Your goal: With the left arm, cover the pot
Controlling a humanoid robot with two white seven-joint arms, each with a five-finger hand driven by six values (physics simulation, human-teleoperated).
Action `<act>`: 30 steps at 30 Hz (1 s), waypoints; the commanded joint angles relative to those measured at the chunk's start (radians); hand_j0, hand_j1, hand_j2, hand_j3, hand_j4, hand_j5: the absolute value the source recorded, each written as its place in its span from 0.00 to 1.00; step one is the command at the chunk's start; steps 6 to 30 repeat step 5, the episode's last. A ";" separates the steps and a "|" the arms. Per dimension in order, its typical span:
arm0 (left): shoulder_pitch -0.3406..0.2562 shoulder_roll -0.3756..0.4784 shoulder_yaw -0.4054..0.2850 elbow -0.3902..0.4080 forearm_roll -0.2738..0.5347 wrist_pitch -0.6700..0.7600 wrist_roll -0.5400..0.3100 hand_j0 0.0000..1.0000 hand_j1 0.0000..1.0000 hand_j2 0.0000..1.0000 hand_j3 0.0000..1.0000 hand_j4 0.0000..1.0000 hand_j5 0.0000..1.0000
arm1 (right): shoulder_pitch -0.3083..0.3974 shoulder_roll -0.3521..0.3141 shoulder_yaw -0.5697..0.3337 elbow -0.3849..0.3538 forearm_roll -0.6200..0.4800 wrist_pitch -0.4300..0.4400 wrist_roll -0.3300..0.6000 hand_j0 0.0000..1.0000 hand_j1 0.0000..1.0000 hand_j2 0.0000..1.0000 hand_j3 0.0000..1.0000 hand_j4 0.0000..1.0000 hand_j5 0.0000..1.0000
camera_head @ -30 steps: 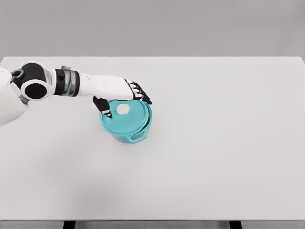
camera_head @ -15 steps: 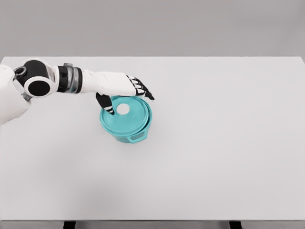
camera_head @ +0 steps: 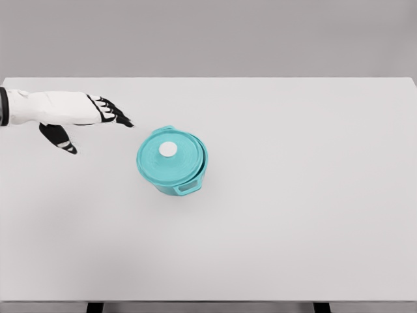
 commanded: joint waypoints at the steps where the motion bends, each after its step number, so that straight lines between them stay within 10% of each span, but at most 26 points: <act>1: 0.000 0.034 0.019 0.071 0.052 -0.055 0.000 1.00 1.00 1.00 1.00 1.00 1.00 | 0.000 0.000 0.000 0.000 0.000 0.000 0.000 1.00 1.00 1.00 1.00 1.00 1.00; 30: 0.008 0.018 0.025 0.132 0.054 -0.056 0.000 1.00 1.00 1.00 1.00 1.00 1.00 | 0.000 0.000 0.000 0.000 0.000 0.000 0.000 1.00 1.00 1.00 1.00 1.00 1.00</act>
